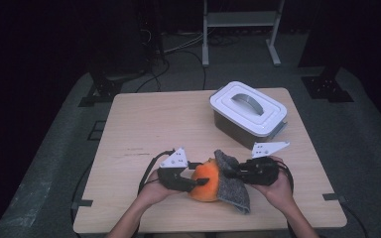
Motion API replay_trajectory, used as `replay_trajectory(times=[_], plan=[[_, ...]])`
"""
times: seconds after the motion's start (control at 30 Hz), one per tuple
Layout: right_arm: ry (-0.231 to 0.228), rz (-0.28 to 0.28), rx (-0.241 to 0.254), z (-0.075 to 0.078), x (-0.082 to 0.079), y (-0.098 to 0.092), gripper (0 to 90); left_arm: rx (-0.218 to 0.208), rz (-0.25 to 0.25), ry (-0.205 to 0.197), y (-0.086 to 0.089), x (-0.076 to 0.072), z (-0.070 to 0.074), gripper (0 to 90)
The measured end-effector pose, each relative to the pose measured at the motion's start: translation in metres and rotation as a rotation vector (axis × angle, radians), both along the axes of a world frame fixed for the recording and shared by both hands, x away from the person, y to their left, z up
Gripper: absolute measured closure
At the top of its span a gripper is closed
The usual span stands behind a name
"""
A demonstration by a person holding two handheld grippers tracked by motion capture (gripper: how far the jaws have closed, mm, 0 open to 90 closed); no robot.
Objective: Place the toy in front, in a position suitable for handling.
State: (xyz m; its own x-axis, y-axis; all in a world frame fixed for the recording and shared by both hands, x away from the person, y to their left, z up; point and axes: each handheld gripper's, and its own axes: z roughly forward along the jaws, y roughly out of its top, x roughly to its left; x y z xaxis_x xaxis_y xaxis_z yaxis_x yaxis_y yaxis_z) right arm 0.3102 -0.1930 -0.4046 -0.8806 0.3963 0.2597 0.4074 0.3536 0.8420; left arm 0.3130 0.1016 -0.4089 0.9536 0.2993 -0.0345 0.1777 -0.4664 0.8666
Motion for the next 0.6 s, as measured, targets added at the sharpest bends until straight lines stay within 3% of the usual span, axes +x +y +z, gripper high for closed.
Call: replay_trajectory(times=[0.13, 0.23, 0.33, 0.43, 0.5, 0.6], plan=[[0.045, 0.027, -0.057, -0.008, 0.003, -0.002, 74.6, 0.012, 0.038, -0.01, 0.007, 0.003, 0.001, 42.3], [0.04, 0.038, -0.054, -0.005, 0.001, 0.0, 74.7, 0.01, 0.038, -0.01, 0.008, 0.004, 0.002, 40.9], [0.036, 0.051, -0.072, -0.005, -0.001, 0.006, 74.9, -0.002, 0.03, 0.019, 0.007, 0.005, 0.003, 33.2], [0.053, 0.079, -0.071, -0.005, -0.001, 0.008, 74.9, -0.005, 0.01, 0.042, 0.005, 0.004, 0.001, 32.2], [0.019, 0.084, -0.068, -0.001, -0.004, 0.01, 75.1, 0.0, -0.005, 0.016, 0.003, 0.002, 0.0, 38.0], [-0.022, 0.085, -0.022, 0.008, -0.008, 0.012, 75.2, 0.007, -0.07, -0.035, -0.001, -0.004, 0.001, 42.6]])
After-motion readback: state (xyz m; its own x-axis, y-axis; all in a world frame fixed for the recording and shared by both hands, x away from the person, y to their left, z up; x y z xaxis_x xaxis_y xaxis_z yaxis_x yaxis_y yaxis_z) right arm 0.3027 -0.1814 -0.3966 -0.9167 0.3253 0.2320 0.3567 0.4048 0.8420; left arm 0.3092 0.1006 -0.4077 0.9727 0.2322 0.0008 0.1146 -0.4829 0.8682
